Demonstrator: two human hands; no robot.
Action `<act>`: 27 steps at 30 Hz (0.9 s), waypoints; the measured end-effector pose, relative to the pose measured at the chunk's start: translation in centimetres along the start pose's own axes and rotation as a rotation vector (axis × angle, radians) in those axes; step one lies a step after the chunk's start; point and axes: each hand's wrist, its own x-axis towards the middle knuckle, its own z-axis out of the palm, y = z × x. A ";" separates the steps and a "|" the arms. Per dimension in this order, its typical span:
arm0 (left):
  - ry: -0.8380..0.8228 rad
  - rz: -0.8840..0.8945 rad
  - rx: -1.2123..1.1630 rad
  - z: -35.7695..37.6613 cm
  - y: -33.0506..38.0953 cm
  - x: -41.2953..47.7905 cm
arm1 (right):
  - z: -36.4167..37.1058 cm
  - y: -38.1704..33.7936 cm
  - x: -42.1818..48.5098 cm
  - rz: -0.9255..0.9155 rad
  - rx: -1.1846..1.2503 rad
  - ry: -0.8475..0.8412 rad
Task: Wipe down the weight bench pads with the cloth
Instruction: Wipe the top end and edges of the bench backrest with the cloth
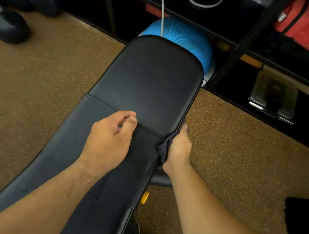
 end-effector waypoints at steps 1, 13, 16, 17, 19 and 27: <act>0.004 0.006 -0.002 0.2 0.1 -0.1 | 0.2 -0.9 -0.1 -0.079 -0.016 -0.006; 0.058 0.017 0.010 0.6 1.7 0.1 | -0.9 1.3 -1.0 0.085 -0.015 0.035; 0.075 -0.008 0.023 0.0 1.5 0.1 | -0.3 -0.1 -0.5 0.030 0.096 0.034; 0.084 -0.017 0.023 -0.1 1.3 0.0 | -0.4 0.1 -1.4 -0.030 0.104 0.051; 0.106 -0.029 0.022 -0.2 1.0 -0.1 | -1.3 2.0 -3.6 -0.146 0.046 0.063; 0.165 -0.077 0.067 -1.6 0.4 -1.7 | -3.5 6.7 -10.2 -0.564 -0.525 0.156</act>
